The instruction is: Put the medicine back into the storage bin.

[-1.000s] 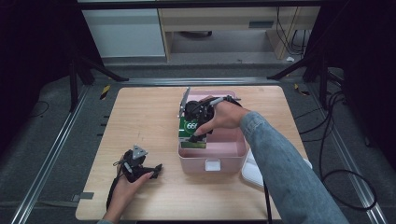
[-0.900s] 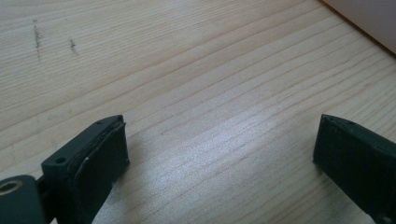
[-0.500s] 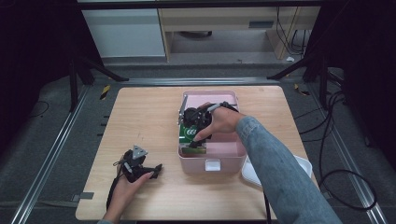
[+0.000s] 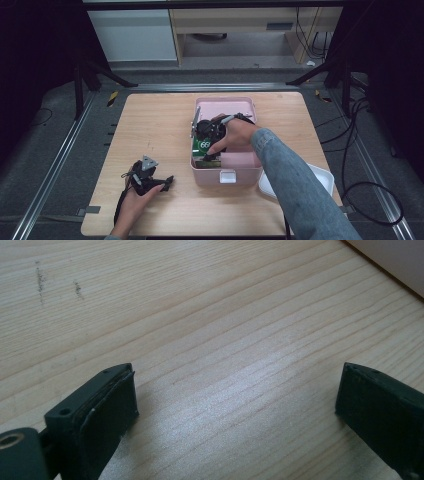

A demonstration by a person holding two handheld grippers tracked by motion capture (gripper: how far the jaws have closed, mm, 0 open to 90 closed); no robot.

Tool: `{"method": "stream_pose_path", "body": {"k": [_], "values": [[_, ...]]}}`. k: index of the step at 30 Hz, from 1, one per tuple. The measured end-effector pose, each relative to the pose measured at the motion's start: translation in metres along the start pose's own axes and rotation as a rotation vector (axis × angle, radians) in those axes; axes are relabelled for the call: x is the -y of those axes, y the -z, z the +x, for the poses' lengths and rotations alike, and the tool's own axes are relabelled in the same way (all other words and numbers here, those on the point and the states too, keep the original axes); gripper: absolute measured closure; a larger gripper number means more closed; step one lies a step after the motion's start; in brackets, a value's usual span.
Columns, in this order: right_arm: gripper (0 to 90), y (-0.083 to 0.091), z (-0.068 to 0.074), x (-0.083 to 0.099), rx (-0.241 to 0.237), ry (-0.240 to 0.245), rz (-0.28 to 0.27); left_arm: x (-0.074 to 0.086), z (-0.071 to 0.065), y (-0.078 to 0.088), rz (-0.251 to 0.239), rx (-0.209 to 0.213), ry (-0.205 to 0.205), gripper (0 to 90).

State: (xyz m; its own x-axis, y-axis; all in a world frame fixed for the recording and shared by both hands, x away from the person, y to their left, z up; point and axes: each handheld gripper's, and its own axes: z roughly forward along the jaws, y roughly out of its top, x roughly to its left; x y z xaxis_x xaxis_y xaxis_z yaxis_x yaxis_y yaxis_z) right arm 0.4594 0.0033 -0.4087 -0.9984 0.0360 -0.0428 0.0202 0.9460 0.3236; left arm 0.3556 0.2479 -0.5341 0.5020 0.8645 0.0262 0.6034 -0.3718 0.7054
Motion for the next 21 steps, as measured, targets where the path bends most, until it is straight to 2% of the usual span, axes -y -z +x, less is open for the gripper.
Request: {"method": "stream_pose_path", "body": {"k": [21], "values": [[16.6, -0.036, -0.001, 0.013, -0.032, -0.015, -0.007, 0.0, 0.0, 0.0, -0.001, 0.0, 0.0, 2.4]]}}
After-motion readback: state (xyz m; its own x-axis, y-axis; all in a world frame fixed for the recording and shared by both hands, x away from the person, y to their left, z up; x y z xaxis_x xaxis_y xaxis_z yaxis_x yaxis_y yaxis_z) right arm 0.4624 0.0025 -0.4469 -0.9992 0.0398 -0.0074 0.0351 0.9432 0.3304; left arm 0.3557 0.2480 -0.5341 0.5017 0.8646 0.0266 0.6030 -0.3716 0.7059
